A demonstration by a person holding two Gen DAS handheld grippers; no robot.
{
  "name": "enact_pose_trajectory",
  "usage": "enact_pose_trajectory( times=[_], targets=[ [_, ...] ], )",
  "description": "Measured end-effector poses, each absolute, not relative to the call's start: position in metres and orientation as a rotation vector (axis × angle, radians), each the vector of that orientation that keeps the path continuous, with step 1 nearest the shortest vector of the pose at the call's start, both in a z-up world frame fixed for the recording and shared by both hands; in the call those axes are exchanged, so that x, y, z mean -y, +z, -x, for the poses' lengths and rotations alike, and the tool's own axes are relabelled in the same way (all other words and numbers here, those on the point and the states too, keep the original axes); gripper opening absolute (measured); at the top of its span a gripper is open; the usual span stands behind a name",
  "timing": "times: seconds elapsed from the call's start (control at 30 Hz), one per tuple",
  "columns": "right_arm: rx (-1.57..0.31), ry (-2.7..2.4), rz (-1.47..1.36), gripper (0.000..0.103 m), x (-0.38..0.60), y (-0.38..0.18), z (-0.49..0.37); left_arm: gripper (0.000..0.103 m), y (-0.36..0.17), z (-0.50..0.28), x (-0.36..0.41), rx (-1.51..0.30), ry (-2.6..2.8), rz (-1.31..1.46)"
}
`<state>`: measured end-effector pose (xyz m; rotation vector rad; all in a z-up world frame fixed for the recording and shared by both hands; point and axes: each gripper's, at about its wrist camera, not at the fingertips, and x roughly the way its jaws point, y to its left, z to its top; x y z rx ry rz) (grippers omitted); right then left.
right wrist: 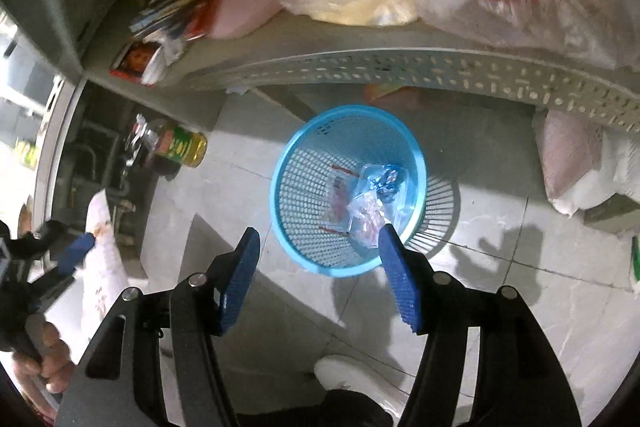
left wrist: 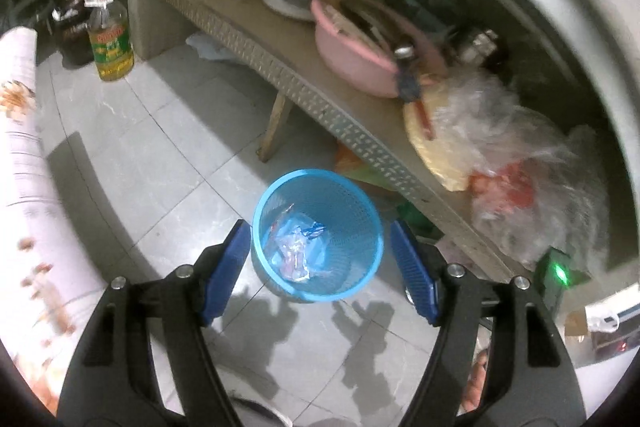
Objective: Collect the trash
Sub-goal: 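Return both tools to the table and grasp the red snack bag with the right tool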
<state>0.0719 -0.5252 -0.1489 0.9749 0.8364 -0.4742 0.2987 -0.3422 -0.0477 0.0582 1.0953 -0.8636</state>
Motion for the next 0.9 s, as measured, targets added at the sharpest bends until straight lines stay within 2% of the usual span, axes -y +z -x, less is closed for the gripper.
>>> enact_pose_trajectory(
  times=[0.1, 0.3, 0.47, 0.6, 0.83, 0.9],
  targets=[
    [-0.822, -0.41, -0.935, 0.066, 0.506, -0.123, -0.072, 0.069, -0.008, -0.269, 0.304, -1.054, -0.91, -0.039],
    [-0.818, -0.201, -0.89, 0.066, 0.453, -0.076, -0.088, 0.074, 0.061, -0.217, 0.209, -0.918, -0.863, -0.032],
    [-0.819, 0.038, -0.872, 0.066, 0.392, -0.041, -0.117, 0.075, 0.091, -0.194, 0.108, -0.829, -0.712, 0.018],
    [-0.846, 0.259, -0.859, 0.066, 0.334, -0.02, -0.143, 0.075, 0.095, -0.18, 0.016, -0.759, -0.493, 0.037],
    [-0.981, 0.566, -0.803, 0.066, 0.214, -0.016, -0.202, 0.075, 0.074, -0.173, -0.094, -0.748, -0.218, 0.143],
    [-1.025, 0.592, -0.785, 0.066, 0.185, -0.019, -0.218, 0.07, 0.069, -0.171, -0.115, -0.754, -0.199, 0.196]
  ],
)
